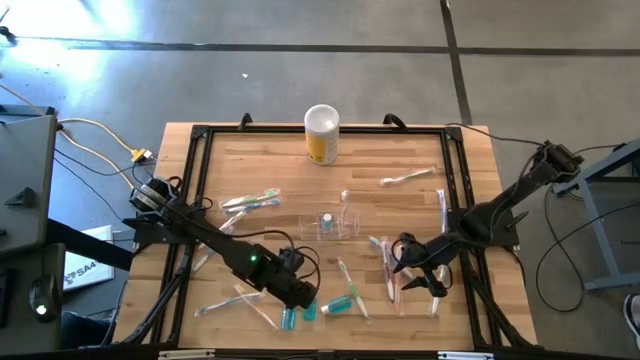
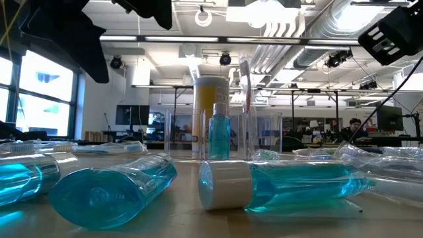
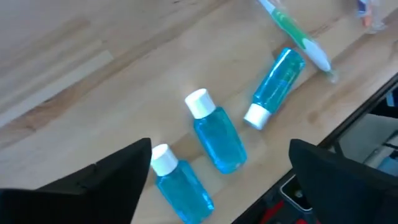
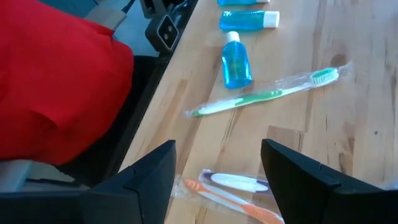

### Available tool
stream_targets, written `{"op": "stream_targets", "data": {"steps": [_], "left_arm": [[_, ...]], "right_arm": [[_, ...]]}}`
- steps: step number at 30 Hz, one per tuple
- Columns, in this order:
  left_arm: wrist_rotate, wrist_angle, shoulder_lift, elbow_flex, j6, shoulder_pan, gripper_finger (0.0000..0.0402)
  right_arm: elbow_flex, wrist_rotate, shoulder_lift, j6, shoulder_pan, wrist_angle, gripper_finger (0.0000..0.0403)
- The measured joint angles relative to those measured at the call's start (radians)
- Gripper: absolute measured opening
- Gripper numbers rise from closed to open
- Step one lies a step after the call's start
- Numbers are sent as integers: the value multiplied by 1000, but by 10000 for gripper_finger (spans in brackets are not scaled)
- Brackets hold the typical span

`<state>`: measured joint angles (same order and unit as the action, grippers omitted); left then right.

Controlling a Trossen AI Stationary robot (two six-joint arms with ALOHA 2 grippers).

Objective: Pick & Place toothbrushing station
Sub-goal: Put the blue mouthwash into the middle part of the transparent organizer

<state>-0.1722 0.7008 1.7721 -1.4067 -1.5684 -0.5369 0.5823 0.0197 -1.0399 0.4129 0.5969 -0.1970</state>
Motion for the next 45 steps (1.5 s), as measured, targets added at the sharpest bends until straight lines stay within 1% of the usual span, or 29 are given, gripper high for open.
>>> {"op": "stream_targets", "data": {"steps": [3, 6, 9, 13, 16, 21, 26, 31, 35, 39, 42, 45], "left_arm": [[2, 19, 9, 0, -5, -2, 389], [36, -21, 49, 0, -36, -7, 391], [117, -90, 77, -1, -91, -4, 391], [231, -75, 100, -1, -193, 8, 391], [286, 11, 103, 2, -241, 7, 391], [296, 157, 111, 1, -280, 7, 391], [294, 108, 125, 0, -267, 12, 391], [293, 108, 125, 0, -237, 14, 391], [305, 74, 164, 0, -190, 27, 390], [362, 3, 211, 0, -100, 56, 390], [369, 7, 227, -1, -41, 73, 390], [365, 15, 228, -2, -32, 72, 390]], "right_arm": [[0, -3, -19, 0, 0, -1, 227], [0, -1, -40, 0, 0, 0, 227], [0, 9, -65, 0, 0, 0, 227], [0, 12, -102, 0, 4, 9, 227], [0, 16, -132, -5, 16, 15, 227], [0, 35, -171, -44, 43, 28, 227], [0, 43, -182, -54, 54, 37, 227], [0, 43, -181, -53, 53, 41, 227], [0, 43, -181, -53, 53, 52, 227], [0, 43, -181, -51, 53, 59, 227], [0, 43, -181, -43, 53, 60, 227], [0, 43, -181, -41, 53, 60, 227]]}}
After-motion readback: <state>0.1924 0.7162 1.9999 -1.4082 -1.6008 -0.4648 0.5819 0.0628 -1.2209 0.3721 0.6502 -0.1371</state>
